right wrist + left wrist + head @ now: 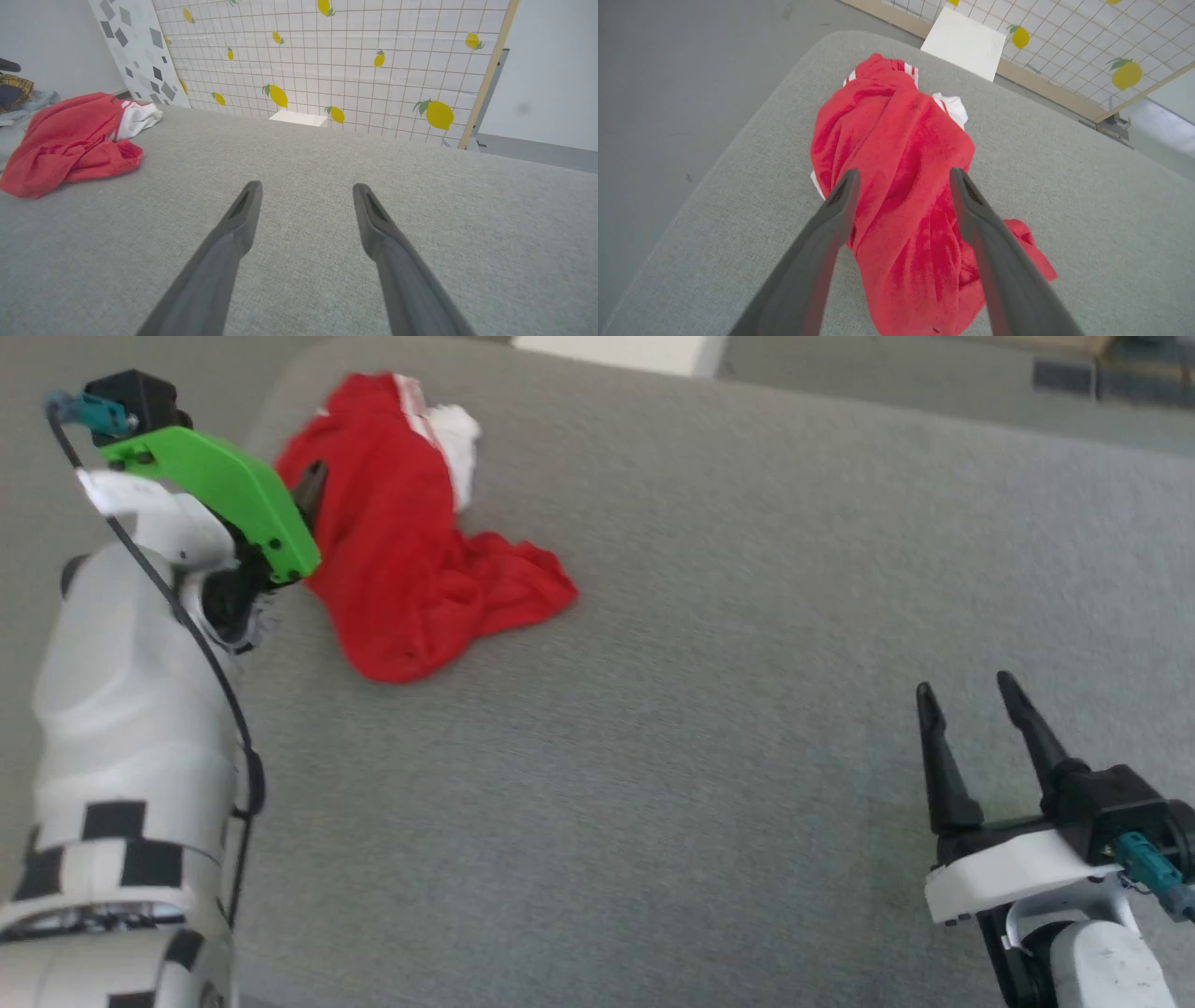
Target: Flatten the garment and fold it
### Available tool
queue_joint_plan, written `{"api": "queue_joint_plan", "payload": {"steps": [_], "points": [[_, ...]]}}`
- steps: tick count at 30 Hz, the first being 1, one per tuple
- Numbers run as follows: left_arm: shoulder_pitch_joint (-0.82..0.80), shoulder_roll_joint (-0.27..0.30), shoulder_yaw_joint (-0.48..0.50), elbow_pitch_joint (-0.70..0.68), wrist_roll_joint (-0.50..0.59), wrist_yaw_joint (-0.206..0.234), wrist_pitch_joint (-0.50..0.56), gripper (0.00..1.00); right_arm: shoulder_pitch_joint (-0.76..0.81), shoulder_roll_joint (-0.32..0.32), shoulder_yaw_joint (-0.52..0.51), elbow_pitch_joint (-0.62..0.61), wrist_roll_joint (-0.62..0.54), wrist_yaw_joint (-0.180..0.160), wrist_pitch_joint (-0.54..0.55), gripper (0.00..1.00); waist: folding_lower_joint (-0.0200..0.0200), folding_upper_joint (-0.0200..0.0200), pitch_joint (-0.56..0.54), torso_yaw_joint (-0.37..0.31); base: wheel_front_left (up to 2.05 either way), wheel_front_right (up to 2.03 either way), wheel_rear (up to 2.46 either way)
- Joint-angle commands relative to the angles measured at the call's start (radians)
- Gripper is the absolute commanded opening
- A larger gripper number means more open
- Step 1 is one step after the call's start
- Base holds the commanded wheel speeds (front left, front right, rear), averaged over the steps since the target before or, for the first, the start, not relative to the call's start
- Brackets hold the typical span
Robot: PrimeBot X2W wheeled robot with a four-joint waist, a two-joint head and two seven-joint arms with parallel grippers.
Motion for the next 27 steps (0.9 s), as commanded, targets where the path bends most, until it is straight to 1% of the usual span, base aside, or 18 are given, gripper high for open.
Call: {"api": "queue_joint_plan", "payload": {"steps": [1, 5, 8, 9, 10, 13, 18, 19, 20, 23, 27], "points": [[-0.033, 0.014, -0.003, 0.025, -0.012, 0.005, 0.041, 1.0, -0.013, -0.001, -0.005, -0.017, -0.009, -0.002, 0.005, 1.0, -0.0001, 0.0, 0.136, -0.118, 0.0, 0.0, 0.0], [-0.073, 0.039, -0.019, 0.091, -0.001, 0.041, 0.153, 1.0, -0.006, -0.001, -0.011, -0.058, -0.016, -0.002, 0.017, 1.0, -0.0001, 0.0, 0.189, -0.139, 0.0, 0.0, 0.0], [-0.077, 0.037, -0.019, 0.131, -0.001, 0.085, 0.203, 1.0, 0.0, -0.001, -0.013, -0.082, -0.018, -0.002, 0.023, 1.0, -0.0001, 0.0, 0.216, -0.142, 0.0, 0.0, 0.0], [-0.076, 0.033, -0.014, 0.141, -0.005, 0.104, 0.21, 1.0, -0.001, -0.001, -0.014, -0.088, -0.019, -0.002, 0.024, 1.0, -0.0001, 0.0, 0.224, -0.141, 0.0, 0.0, 0.0], [-0.075, 0.029, -0.013, 0.145, -0.005, 0.114, 0.207, 1.0, -0.003, -0.001, -0.013, -0.092, -0.02, -0.002, 0.026, 1.0, -0.0001, 0.0, 0.233, -0.141, 0.0, 0.0, 0.0], [-0.062, -0.005, 0.006, 0.167, -0.037, 0.12, 0.204, 1.0, -0.014, -0.001, -0.008, -0.1, -0.021, -0.002, 0.028, 1.0, -0.0001, 0.0, 0.252, -0.13, 0.0, 0.0, 0.0], [-0.039, -0.047, 0.007, 0.205, -0.062, 0.101, 0.209, 1.0, -0.023, -0.001, 0.004, -0.103, -0.023, -0.002, 0.034, 1.0, -0.0001, 0.0, 0.26, -0.108, 0.0, 0.0, 0.0], [-0.038, -0.047, 0.007, 0.203, -0.061, 0.099, 0.185, 0.37, -0.023, -0.001, 0.004, -0.102, -0.025, -0.002, 0.035, 1.0, -0.0001, 0.0, 0.257, -0.102, 0.0, 0.0, 0.0], [-0.039, -0.045, 0.008, 0.198, -0.059, 0.103, 0.154, 0.0, -0.023, -0.001, 0.004, -0.1, -0.025, -0.002, 0.036, 1.0, -0.0001, 0.0, 0.253, -0.098, 0.0, 0.0, 0.0], [-0.048, -0.04, 0.031, 0.173, -0.066, 0.112, 0.015, 0.0, -0.018, -0.001, 0.006, -0.088, -0.025, -0.002, 0.037, 1.0, -0.0001, 0.0, 0.228, -0.081, 0.0, 0.0, 0.0], [-0.081, -0.027, 0.041, 0.144, -0.061, 0.097, -0.152, 0.0, -0.008, -0.001, 0.017, -0.058, -0.014, -0.002, 0.03, 1.0, -0.0001, 0.0, 0.169, -0.061, 0.0, 0.0, 0.0]]}}
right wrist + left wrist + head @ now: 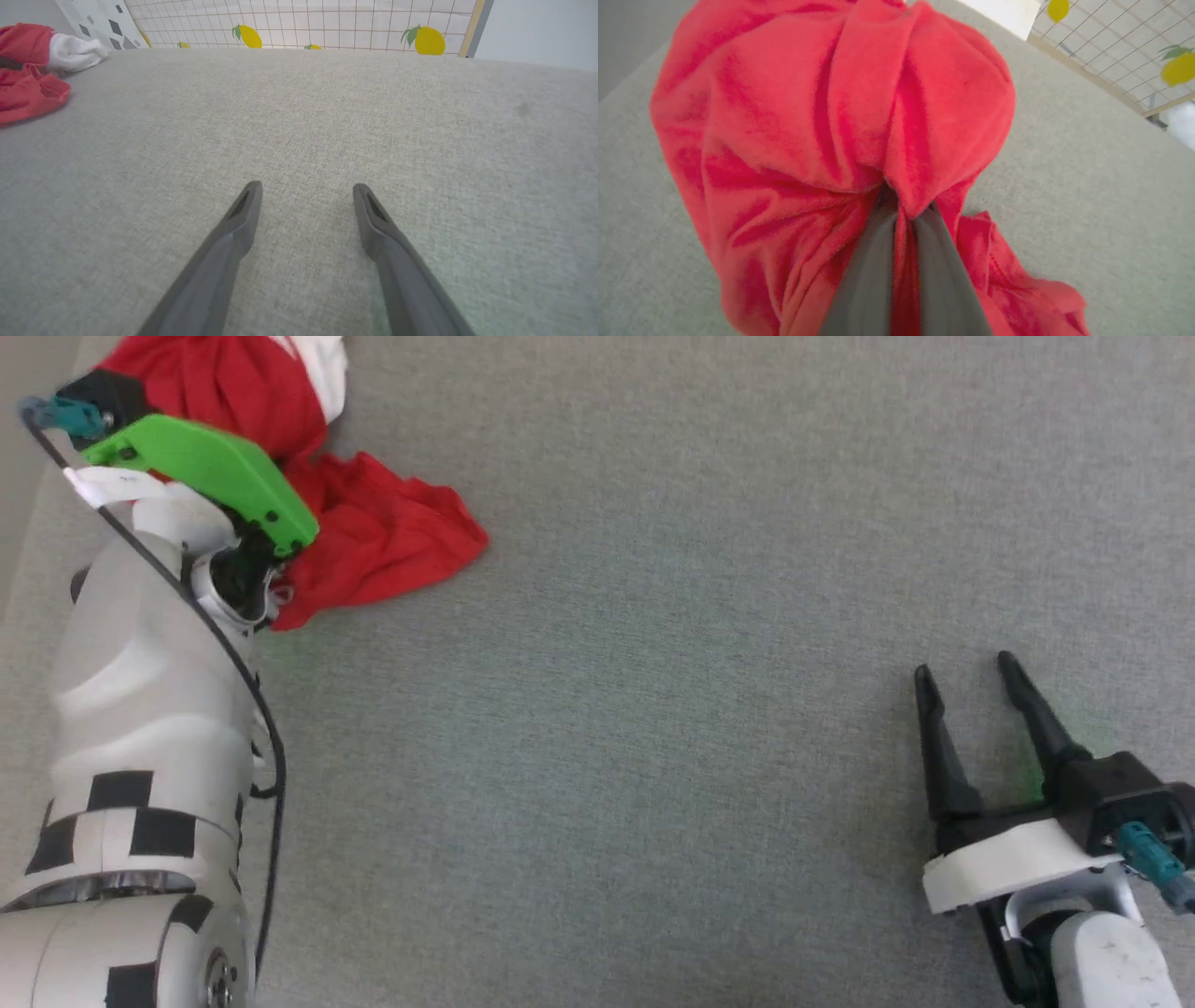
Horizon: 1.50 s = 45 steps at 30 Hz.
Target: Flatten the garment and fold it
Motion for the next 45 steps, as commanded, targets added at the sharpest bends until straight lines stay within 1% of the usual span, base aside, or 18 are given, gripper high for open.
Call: {"api": "queue_joint_plan", "payload": {"steps": [1, 5, 7, 9, 13, 14, 18, 20, 22, 23, 28, 33, 36, 39, 41, 43, 45], "points": [[-0.016, 0.003, 0.005, -0.017, -0.007, -0.014, -0.057, 0.0, -0.001, 0.0, 0.007, 0.014, 0.008, -0.001, -0.006, 1.0, -0.0001, 0.0, -0.071, 0.029, 0.0, 0.0, 0.0], [-0.078, 0.029, -0.032, -0.067, 0.023, -0.069, -0.156, 0.0, 0.006, 0.0, 0.028, 0.06, 0.037, -0.001, -0.026, 1.0, -0.0001, 0.0, -0.152, 0.027, 0.0, 0.0, 0.0], [-0.115, 0.042, -0.058, -0.101, 0.036, -0.093, -0.183, 0.0, 0.01, 0.0, 0.039, 0.087, 0.058, -0.001, -0.041, 1.0, -0.0001, 0.0, -0.193, 0.017, 0.0, 0.0, 0.0], [-0.15, 0.05, -0.088, -0.14, 0.04, -0.108, -0.195, 0.0, 0.015, 0.0, 0.05, 0.117, 0.079, -0.001, -0.058, 1.0, -0.0001, 0.0, -0.234, 0.001, 0.0, 0.0, 0.0], [-0.214, 0.055, -0.156, -0.229, 0.032, -0.118, -0.199, 0.0, 0.021, 0.0, 0.063, 0.17, 0.123, -0.001, -0.091, 1.0, -0.0001, 0.0, -0.305, -0.045, 0.0, 0.0, 0.0], [-0.224, 0.052, -0.179, -0.255, 0.023, -0.119, -0.197, 0.0, 0.022, 0.0, 0.066, 0.182, 0.131, -0.001, -0.098, 1.0, -0.0001, 0.0, -0.318, -0.056, 0.0, 0.0, 0.0], [-0.249, 0.037, -0.262, -0.377, -0.069, -0.119, -0.184, 0.0, 0.024, 0.0, 0.069, 0.227, 0.164, -0.001, -0.122, 1.0, -0.0001, 0.0, -0.368, -0.109, 0.0, 0.0, 0.0], [-0.252, 0.03, -0.284, -0.431, -0.131, -0.12, -0.178, 0.0, 0.025, 0.0, 0.07, 0.243, 0.178, -0.001, -0.131, 1.0, -0.0001, 0.0, -0.382, -0.138, 0.0, 0.0, 0.0], [-0.246, 0.026, -0.302, -0.468, -0.169, -0.12, -0.163, 0.0, 0.022, 0.0, 0.072, 0.258, 0.188, -0.001, -0.138, 1.0, -0.0001, 0.0, -0.39, -0.163, 0.0, 0.0, 0.0], [-0.236, 0.013, -0.308, -0.487, -0.192, -0.12, -0.155, 0.0, 0.021, 0.0, 0.07, 0.264, 0.194, -0.001, -0.14, 1.0, -0.0001, 0.0, -0.392, -0.174, 0.0, 0.0, 0.0], [-0.161, -0.033, -0.341, -0.541, -0.267, -0.12, -0.102, 0.0, 0.02, 0.0, 0.059, 0.281, 0.207, -0.001, -0.147, 1.0, -0.0001, 0.0, -0.39, -0.213, 0.0, 0.0, 0.0], [0.003, -0.097, -0.406, -0.578, -0.346, -0.12, -0.078, 0.0, 0.022, 0.0, 0.04, 0.287, 0.196, -0.001, -0.148, 1.0, -0.0001, 0.0, -0.382, -0.236, 0.0, 0.0, 0.0], [0.145, -0.121, -0.487, -0.58, -0.395, -0.12, -0.032, 0.0, 0.025, 0.0, 0.028, 0.279, 0.19, -0.001, -0.148, 1.0, -0.0001, 0.0, -0.376, -0.245, 0.0, 0.0, 0.0], [0.27, -0.13, -0.58, -0.546, -0.415, -0.12, 0.035, 0.0, 0.021, 0.0, 0.026, 0.273, 0.186, -0.001, -0.148, 1.0, -0.0001, 0.0, -0.368, -0.256, 0.0, 0.0, 0.0], [0.341, -0.133, -0.645, -0.512, -0.412, -0.119, 0.088, 0.0, 0.018, 0.0, 0.029, 0.27, 0.185, -0.001, -0.148, 1.0, -0.0001, 0.0, -0.364, -0.264, 0.0, 0.0, 0.0], [0.399, -0.126, -0.719, -0.466, -0.393, -0.116, 0.169, 0.0, 0.017, 0.0, 0.029, 0.268, 0.186, -0.001, -0.148, 1.0, -0.0001, 0.0, -0.362, -0.268, 0.0, 0.0, 0.0], [0.446, -0.115, -0.772, -0.421, -0.373, -0.099, 0.234, 0.0, 0.017, 0.0, 0.032, 0.267, 0.188, -0.001, -0.148, 1.0, -0.0001, 0.0, -0.361, -0.272, 0.0, 0.0, 0.0]]}}
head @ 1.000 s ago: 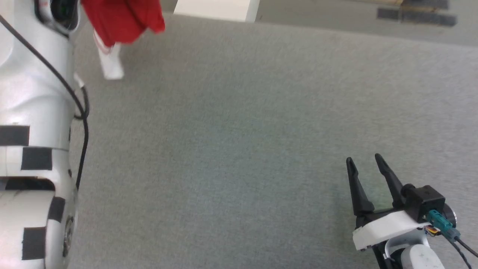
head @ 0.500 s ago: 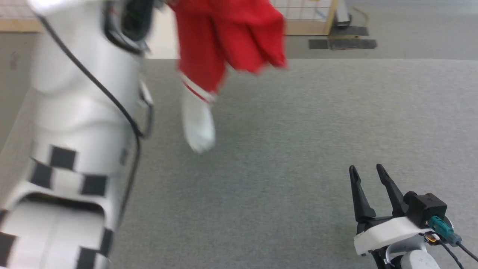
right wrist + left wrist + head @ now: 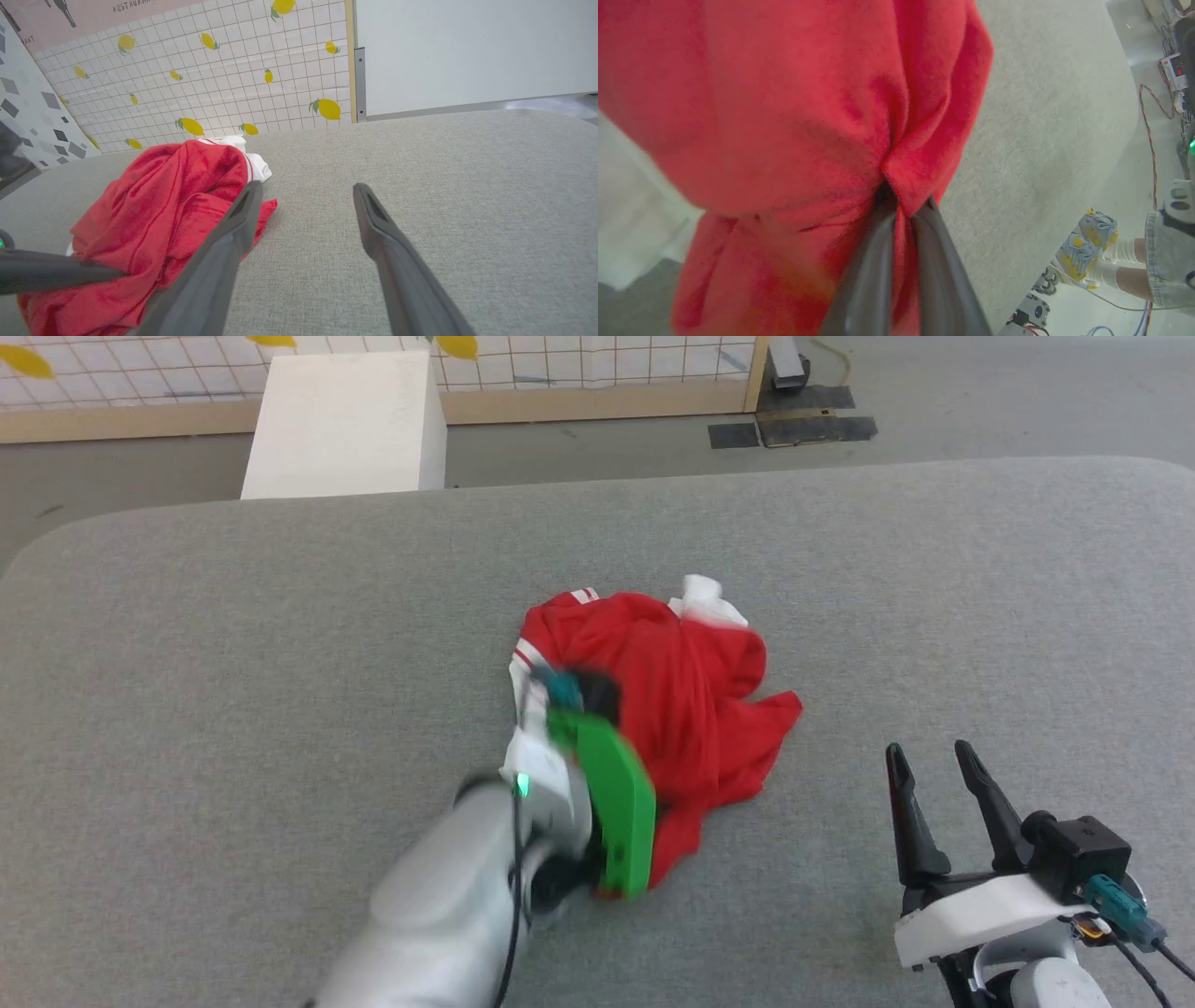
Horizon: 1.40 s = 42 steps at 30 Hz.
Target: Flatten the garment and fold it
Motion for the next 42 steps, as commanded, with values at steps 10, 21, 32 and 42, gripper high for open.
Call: {"api": "queue_joint_plan", "payload": {"steps": [10, 21, 32, 42], "points": [[0.108, 0.025, 0.072, -0.085, -0.153, 0.023, 0.125, 1.0, 0.03, 0.0, -0.009, 0.005, 0.0, -0.002, -0.006, 1.0, 0.0001, -0.0001, -0.038, 0.043, 0.0, 0.0, 0.0], [0.137, 0.119, 0.414, -0.331, -0.181, 0.074, -0.276, 1.0, 0.037, 0.0, -0.015, 0.015, 0.013, -0.002, -0.006, 1.0, 0.0001, -0.0001, -0.101, 0.087, 0.0, 0.0, 0.0], [0.349, 0.25, 0.41, -0.336, 0.224, 0.149, -0.716, 1.0, 0.012, 0.0, -0.03, 0.029, 0.012, -0.002, 0.048, 1.0, 0.0001, -0.0001, -0.1, 0.083, 0.0, 0.0, 0.0], [0.503, 0.14, 0.52, -0.49, 0.381, 0.16, -0.73, 1.0, -0.194, 0.0, 0.004, 0.07, -0.005, -0.002, 0.369, 1.0, 0.0001, -0.0001, -0.019, 0.085, 0.0, 0.0, 0.0]]}}
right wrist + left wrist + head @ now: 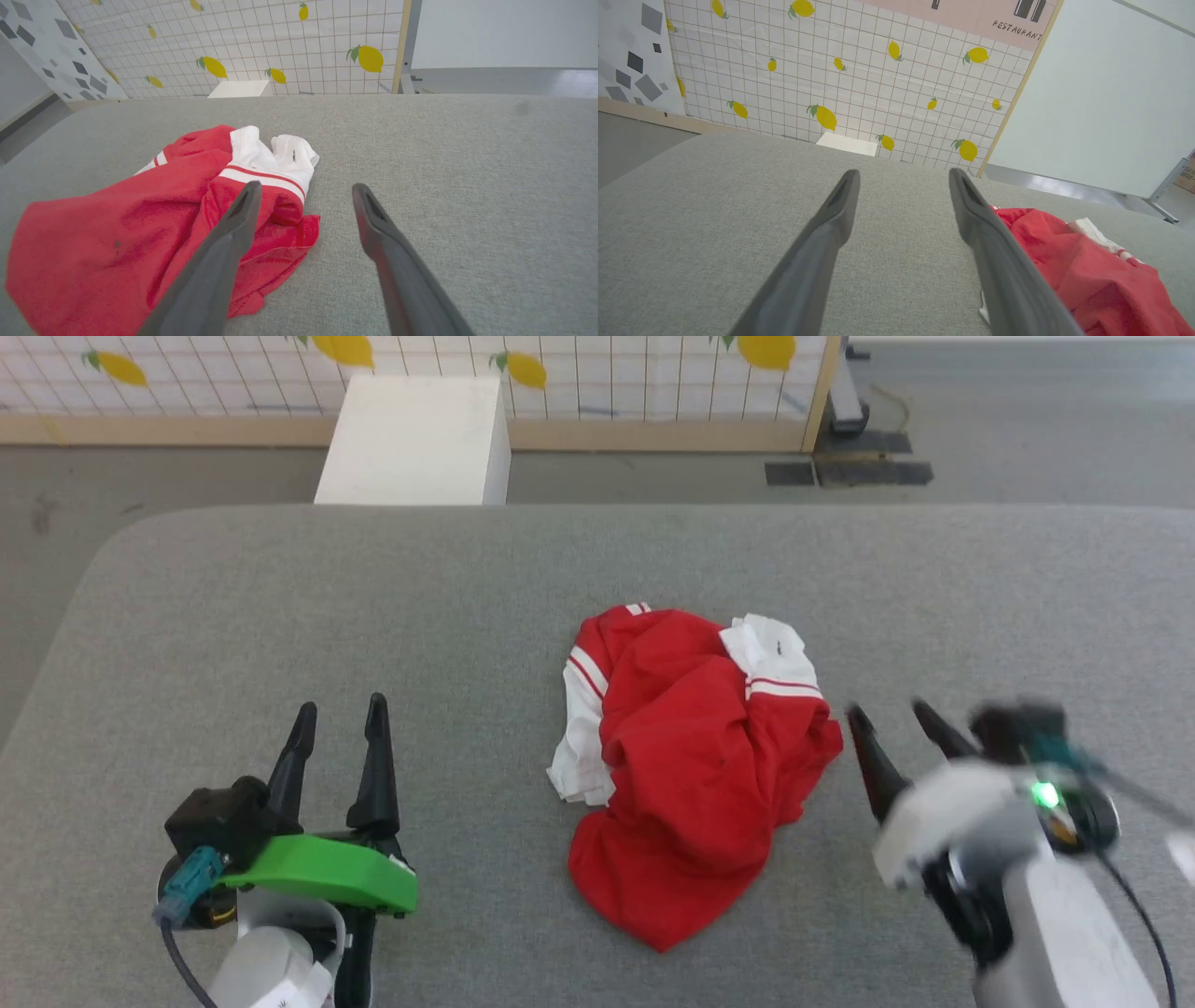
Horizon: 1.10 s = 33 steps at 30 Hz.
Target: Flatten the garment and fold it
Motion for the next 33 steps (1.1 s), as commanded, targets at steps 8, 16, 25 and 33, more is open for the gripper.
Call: {"api": "queue_joint_plan", "payload": {"steps": [8, 16, 25, 33], "points": [[0.012, -0.085, 0.079, -0.03, 0.066, -0.069, -0.004, 1.0, -0.271, 0.001, 0.142, 0.068, -0.128, -0.001, 0.441, 1.0, 0.0, 0.0, 0.097, 0.061, 0.0, 0.0, 0.0], [-0.014, -0.132, 0.114, -0.017, 0.091, -0.127, -0.004, 1.0, -0.335, 0.001, 0.172, 0.095, -0.219, -0.001, 0.633, 1.0, 0.0, 0.0, 0.147, 0.113, 0.0, 0.0, 0.0], [-0.03, -0.151, 0.13, 0.003, 0.112, -0.156, -0.004, 1.0, -0.327, 0.001, 0.145, 0.087, -0.213, -0.001, 0.636, 0.0, 0.0, 0.0, 0.14, 0.104, 0.0, 0.0, 0.0], [-0.019, -0.156, 0.136, 0.013, 0.117, -0.167, -0.004, 1.0, -0.263, 0.001, 0.022, -0.046, -0.141, -0.001, 0.498, 0.0, 0.0, 0.0, 0.096, 0.054, 0.0, 0.0, 0.0]]}}
